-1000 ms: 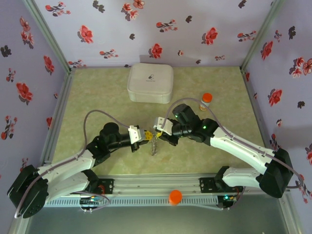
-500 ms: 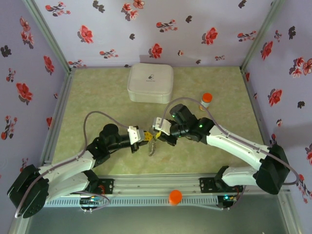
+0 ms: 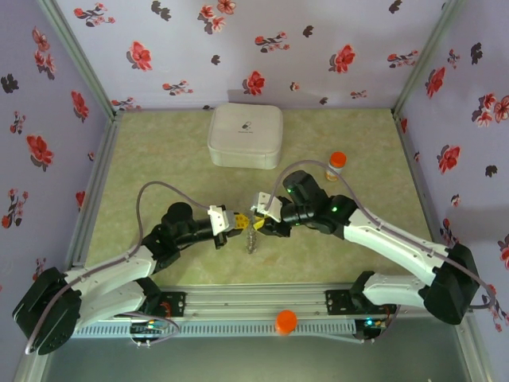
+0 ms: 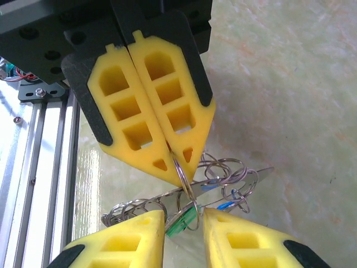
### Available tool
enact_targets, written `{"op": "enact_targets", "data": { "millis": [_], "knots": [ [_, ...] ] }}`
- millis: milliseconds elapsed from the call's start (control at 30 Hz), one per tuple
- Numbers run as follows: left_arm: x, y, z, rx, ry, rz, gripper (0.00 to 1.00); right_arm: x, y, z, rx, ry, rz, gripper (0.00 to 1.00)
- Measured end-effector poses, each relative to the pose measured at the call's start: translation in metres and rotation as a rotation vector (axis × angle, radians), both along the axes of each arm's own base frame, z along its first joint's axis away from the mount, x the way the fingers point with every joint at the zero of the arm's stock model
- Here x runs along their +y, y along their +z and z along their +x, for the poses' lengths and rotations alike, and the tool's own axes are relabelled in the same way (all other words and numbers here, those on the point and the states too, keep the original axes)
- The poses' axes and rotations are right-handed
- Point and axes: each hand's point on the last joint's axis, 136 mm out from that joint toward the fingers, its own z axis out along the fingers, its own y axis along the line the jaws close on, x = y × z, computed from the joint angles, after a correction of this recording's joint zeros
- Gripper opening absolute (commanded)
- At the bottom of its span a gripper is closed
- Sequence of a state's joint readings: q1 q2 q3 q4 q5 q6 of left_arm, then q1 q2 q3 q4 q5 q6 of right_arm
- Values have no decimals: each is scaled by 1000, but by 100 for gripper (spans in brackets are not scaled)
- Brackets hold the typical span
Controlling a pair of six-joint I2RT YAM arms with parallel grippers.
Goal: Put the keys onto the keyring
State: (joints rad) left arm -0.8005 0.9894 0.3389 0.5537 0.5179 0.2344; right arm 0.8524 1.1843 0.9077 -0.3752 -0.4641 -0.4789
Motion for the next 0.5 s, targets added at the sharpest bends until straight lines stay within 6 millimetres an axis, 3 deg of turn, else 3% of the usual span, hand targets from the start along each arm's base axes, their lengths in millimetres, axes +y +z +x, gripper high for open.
{"op": "enact_targets", "data": {
  "millis": [500],
  "knots": [
    [-1, 0, -1, 9, -5, -8, 0, 7, -5, 4, 7, 9, 6, 15]
  ]
}}
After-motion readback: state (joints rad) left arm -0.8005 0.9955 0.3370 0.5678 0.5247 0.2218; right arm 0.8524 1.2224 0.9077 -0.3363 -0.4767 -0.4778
